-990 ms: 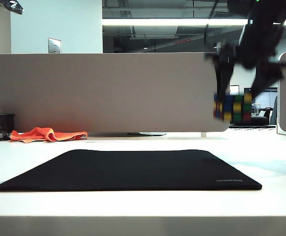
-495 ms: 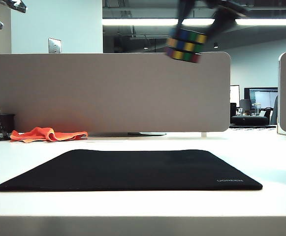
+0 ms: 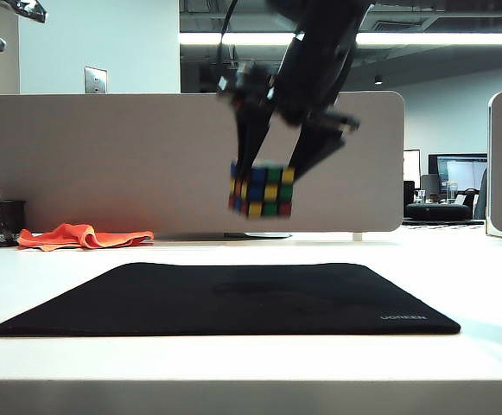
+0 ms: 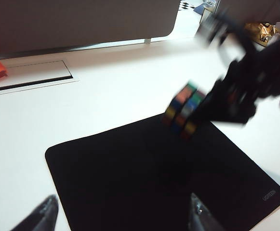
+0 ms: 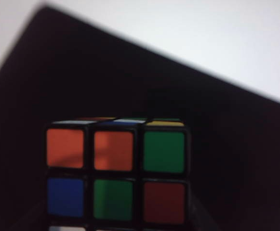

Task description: Pick up the cube on the right side of the mouse pad, then place it in the center of the mouse pad.

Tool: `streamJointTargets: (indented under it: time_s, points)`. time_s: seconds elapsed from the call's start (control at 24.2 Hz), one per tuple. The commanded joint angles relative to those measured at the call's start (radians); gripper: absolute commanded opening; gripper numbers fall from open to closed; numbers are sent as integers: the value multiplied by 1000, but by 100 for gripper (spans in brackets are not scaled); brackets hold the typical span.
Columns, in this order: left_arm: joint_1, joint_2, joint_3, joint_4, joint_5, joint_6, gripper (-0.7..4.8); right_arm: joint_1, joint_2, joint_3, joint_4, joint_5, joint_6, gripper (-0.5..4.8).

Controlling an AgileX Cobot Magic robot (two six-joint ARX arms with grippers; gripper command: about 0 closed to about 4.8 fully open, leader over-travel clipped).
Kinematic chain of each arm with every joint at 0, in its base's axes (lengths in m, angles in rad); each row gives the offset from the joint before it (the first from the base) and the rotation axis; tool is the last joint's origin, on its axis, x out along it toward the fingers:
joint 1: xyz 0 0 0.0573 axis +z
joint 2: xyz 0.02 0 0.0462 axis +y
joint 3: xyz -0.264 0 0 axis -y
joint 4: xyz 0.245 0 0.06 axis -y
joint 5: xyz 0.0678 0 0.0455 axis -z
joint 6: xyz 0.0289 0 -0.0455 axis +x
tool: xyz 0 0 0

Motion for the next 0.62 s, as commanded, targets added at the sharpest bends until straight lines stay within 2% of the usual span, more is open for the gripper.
streamJointTargets:
  time_s: [0.04,0.33,0.41,0.45,0.62]
  points:
    - [1,-2,7,8,7,1,344,15,57,8,39,-5,-7,239]
    - [1,-2,7,5,7,1,344,26,134,8,60,-5,-7,243]
    - [1,-2,7,5,6,1,344,26,156,8,59,-9,-7,290]
    - [1,-2,7,5,5,3,344,26,162,8,56,-11,-6,344]
    - [1,-2,7,5,3,5,344,26,159,8,51,-29,-6,352]
